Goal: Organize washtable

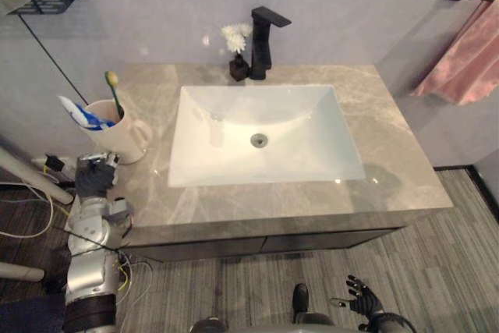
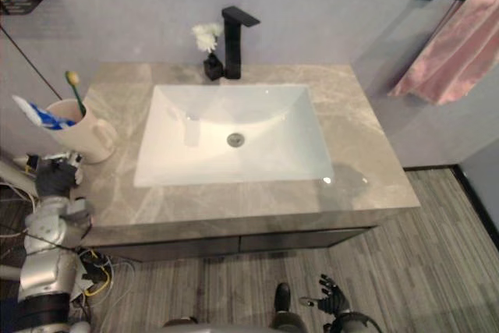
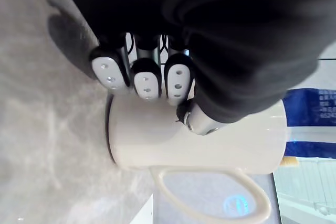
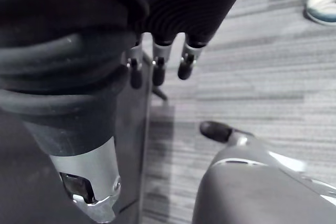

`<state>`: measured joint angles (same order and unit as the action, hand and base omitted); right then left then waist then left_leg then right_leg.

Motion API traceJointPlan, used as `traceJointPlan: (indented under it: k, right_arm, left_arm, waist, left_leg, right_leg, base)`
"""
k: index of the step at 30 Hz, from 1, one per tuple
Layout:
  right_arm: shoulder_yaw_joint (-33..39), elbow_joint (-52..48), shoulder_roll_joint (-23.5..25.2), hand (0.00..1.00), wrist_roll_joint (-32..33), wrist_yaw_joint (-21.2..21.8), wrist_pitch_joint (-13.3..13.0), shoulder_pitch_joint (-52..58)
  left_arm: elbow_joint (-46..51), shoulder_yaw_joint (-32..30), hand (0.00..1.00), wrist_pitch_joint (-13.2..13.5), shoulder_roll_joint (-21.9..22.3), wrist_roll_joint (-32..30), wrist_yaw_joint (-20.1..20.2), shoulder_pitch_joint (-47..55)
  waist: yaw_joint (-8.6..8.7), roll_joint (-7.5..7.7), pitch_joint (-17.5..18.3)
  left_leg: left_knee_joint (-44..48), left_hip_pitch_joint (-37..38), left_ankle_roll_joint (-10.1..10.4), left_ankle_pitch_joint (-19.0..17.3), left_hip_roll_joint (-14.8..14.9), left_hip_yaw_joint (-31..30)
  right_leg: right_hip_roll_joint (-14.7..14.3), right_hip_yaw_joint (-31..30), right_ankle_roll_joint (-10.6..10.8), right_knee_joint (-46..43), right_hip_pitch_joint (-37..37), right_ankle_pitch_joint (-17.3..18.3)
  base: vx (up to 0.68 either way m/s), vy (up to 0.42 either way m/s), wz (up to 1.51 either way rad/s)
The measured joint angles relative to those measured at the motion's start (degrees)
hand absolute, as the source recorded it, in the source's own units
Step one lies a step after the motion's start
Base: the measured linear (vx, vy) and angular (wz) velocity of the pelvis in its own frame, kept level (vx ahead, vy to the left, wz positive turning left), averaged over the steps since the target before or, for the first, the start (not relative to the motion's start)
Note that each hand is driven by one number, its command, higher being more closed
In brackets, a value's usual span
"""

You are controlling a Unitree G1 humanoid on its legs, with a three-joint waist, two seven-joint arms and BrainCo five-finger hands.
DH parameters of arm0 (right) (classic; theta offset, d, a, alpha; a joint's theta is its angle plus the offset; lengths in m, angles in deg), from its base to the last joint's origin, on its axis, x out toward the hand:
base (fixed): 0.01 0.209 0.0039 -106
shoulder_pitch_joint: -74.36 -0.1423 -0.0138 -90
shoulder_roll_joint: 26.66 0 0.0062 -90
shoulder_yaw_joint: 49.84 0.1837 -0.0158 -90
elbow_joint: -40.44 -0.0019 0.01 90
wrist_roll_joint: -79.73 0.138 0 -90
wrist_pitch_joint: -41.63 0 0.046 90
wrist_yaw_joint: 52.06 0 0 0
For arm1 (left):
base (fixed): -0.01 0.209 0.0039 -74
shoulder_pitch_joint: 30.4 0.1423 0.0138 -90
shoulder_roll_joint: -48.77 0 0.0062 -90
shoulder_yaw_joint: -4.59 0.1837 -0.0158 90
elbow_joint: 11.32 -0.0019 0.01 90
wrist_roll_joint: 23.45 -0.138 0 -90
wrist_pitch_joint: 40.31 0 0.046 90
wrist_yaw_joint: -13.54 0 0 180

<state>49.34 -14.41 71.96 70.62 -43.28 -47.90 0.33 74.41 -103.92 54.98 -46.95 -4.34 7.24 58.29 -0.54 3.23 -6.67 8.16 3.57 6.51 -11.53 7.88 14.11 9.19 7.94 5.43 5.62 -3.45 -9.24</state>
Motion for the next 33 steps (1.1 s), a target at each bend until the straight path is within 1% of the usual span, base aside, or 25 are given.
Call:
traceJointPlan:
  k: [6, 12, 17, 21, 33]
  right_arm:
    - [0.0, 0.0, 0.0, 0.0, 0.0, 0.0, 0.0, 0.0]
    - [0.01, 0.0, 0.0, 0.0, 0.0, -0.07, 0.01, 0.01]
    - [0.01, -0.03, 0.0, 0.0, 0.01, -0.12, 0.05, 0.04]
    - [0.02, -0.12, 0.0, 0.0, 0.03, -0.63, 0.05, 0.0]
    - [0.37, -0.15, 0.0, 0.0, 0.07, -1.14, 0.07, -0.62]
  left_arm:
    - [0.0, 0.43, 1.0, 0.0, -0.22, -0.01, 0.07, 0.0]
    - [-0.1, 0.43, 1.0, -0.04, -0.55, -0.01, 0.05, -0.3]
    - [-1.39, 0.41, 1.0, -0.14, -0.61, 0.0, -0.08, -2.44]
    - [-1.4, 0.42, 1.0, -0.15, -1.81, -0.01, -0.07, -2.61]
    - [-2.68, 0.4, 1.0, -0.16, -2.22, 0.09, -0.14, -4.71]
  waist:
    - [0.45, -0.13, -0.09]
    - [1.26, -0.2, -0.13]
    - [1.32, -0.6, -0.39]
    - [1.38, -0.82, -0.57]
    - [1.39, -0.28, -1.44]
  left_leg:
    - [-0.03, -0.04, 0.0, 0.0, 0.0, 0.13]
    - [0.14, -0.53, 0.0, 0.0, 0.0, 0.33]
    - [0.48, -0.9, -0.01, 0.01, 0.0, 0.43]
    - [0.79, -1.82, -0.01, 0.01, 0.0, 0.58]
    - [1.1, -3.08, -0.07, -0.02, 0.0, 0.59]
  right_leg:
    - [-0.01, -0.11, 0.01, 0.0, -0.14, -0.05]
    - [-0.03, -0.16, -0.29, 0.0, -0.71, -0.4]
    - [-0.03, -0.15, -0.48, 0.0, -1.01, -0.74]
    - [-0.04, -0.32, -0.57, 0.0, -1.99, -0.94]
    - [-0.06, -0.28, -0.88, 0.0, -3.13, -1.26]
  base:
    - [0.0, 0.0, 0.0]
    - [-0.01, -0.005, -0.01]
    - [-0.03, -0.012, -0.02]
    - [-0.04, -0.02, -0.03]
    - [0.0, -0.002, 0.0]
